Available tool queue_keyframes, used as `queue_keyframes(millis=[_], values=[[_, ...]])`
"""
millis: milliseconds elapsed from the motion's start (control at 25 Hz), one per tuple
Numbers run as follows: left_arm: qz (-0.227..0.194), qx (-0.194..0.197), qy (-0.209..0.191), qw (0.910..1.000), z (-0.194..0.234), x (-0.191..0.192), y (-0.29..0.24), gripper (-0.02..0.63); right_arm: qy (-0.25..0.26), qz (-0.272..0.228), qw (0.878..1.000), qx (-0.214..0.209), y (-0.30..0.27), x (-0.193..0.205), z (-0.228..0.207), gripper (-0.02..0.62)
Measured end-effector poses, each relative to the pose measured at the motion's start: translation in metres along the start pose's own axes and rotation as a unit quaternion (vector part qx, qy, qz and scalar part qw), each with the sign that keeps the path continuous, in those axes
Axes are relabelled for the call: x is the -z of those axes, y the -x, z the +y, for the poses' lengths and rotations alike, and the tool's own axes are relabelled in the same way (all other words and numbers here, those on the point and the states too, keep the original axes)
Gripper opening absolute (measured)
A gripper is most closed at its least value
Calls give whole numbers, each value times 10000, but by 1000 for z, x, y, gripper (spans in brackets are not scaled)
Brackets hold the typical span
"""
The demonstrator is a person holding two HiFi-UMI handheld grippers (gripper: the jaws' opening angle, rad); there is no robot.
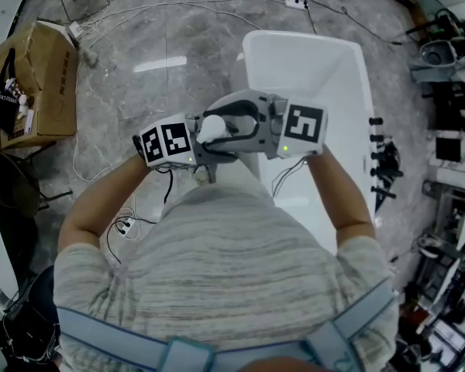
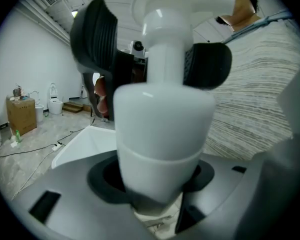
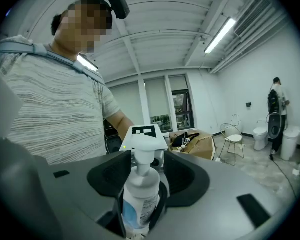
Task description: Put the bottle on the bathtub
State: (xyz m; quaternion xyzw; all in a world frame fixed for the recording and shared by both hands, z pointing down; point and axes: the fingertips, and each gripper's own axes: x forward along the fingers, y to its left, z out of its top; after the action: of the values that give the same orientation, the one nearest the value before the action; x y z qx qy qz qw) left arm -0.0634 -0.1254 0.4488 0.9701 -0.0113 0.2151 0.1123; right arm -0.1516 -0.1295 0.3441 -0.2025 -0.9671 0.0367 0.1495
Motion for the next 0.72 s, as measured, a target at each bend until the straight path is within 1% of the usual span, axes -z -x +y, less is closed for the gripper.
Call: queue_keyframes(millis=[160,200,240,280,360,440,560,720], values=[[123,259,-103,9995,26,-11,-4,249,71,22,9997,-217,20,-1,-25,199],[119,307,-137,9994,35,-15,-4,249,63,-6,9996,-289,26,-3,-33,184],[105,342,-151,9992,44,-20,-5,250,41,-49,9993,-355,32,-6,-40,141],[80,365,-162,9992,54,-26,-6,250,4,-105,9991,-402,40,-7,-47,121],[53,380,-208,9990,72,-39,-12,250,-29,-171,9988,-450,56,-9,-61,121],[72,400,-220,9989,88,-47,-18,249,32,-117,9989,-461,70,-7,-73,118],[163,408,-127,9990,104,-49,-21,250,100,10,9990,-433,81,-2,-88,119],[268,323,-39,9991,122,-48,-23,249,7,20,9991,-416,88,4,-103,121]])
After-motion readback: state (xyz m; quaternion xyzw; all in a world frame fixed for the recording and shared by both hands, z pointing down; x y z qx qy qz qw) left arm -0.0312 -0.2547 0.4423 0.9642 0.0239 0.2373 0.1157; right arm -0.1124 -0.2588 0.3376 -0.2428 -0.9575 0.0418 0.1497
